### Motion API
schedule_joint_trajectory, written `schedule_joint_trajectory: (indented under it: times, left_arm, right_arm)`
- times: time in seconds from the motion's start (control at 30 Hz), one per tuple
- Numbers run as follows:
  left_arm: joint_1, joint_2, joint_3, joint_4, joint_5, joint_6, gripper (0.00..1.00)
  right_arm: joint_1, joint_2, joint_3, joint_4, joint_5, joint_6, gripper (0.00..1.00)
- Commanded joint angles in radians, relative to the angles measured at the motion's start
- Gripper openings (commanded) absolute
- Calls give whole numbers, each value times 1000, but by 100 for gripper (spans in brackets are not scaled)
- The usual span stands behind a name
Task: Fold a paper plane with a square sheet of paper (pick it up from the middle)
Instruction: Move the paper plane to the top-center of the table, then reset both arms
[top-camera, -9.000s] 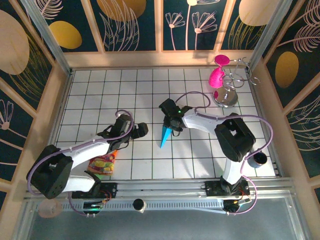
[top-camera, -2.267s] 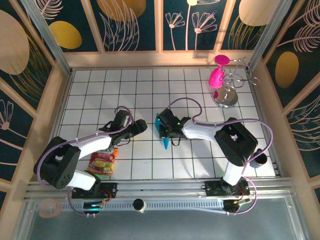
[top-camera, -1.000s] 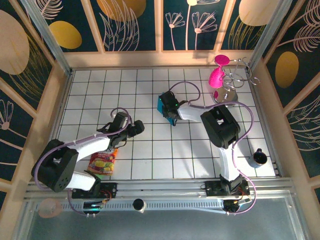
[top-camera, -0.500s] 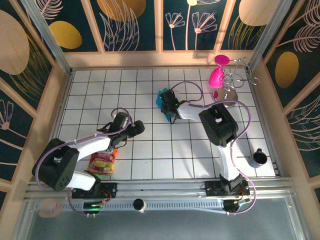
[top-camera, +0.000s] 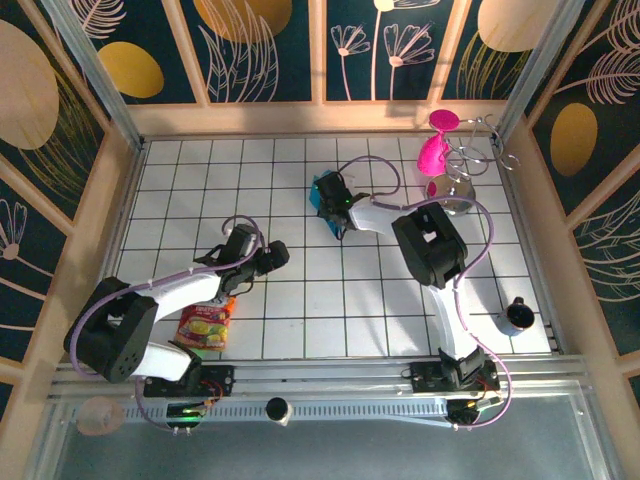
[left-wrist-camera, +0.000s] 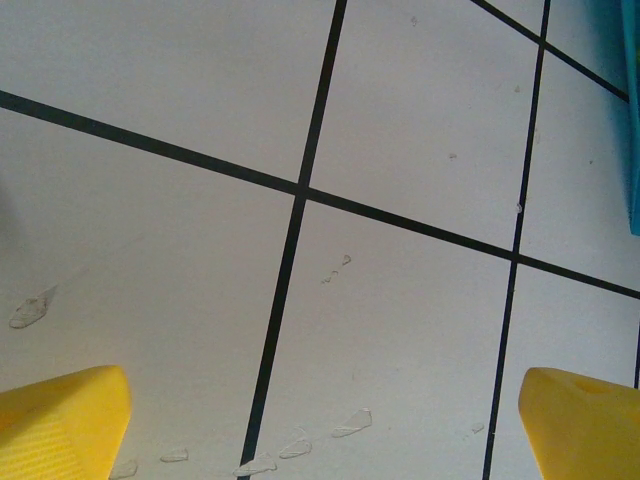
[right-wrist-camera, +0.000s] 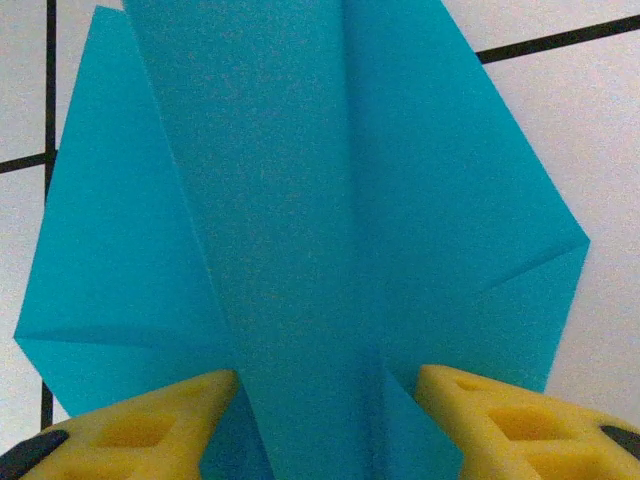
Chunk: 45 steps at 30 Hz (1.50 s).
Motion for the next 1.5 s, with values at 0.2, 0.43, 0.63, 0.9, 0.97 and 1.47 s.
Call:
schedule_joint_trajectory:
  times: [0.2,0.43,0.63,0.9,0.97,1.47]
  left_arm:
    - [6,-32,30,-16,-5,14,99]
    - [6,-51,51,-31,-20,21,99]
    - [9,-72,62,-38,-39,25,99]
    - [24,-132,116,-103,-143,64,99]
    - [32,-159,131,-129,-211,83,99]
    - [118,-410,-140,369,-771,554,99]
  right_arm:
    - [-17,23,45,-159,5,-22,51]
    - [-25,-72,69,-161,-44,-43,51]
    - [-27,-114,62,-172,-72,-57,51]
    - [-30,-249,5,-154,-66,-58,58]
    - [-32,-318,-54,-128,-41,-56,62]
    - [-266,-1086,-841,197,338,-134,99]
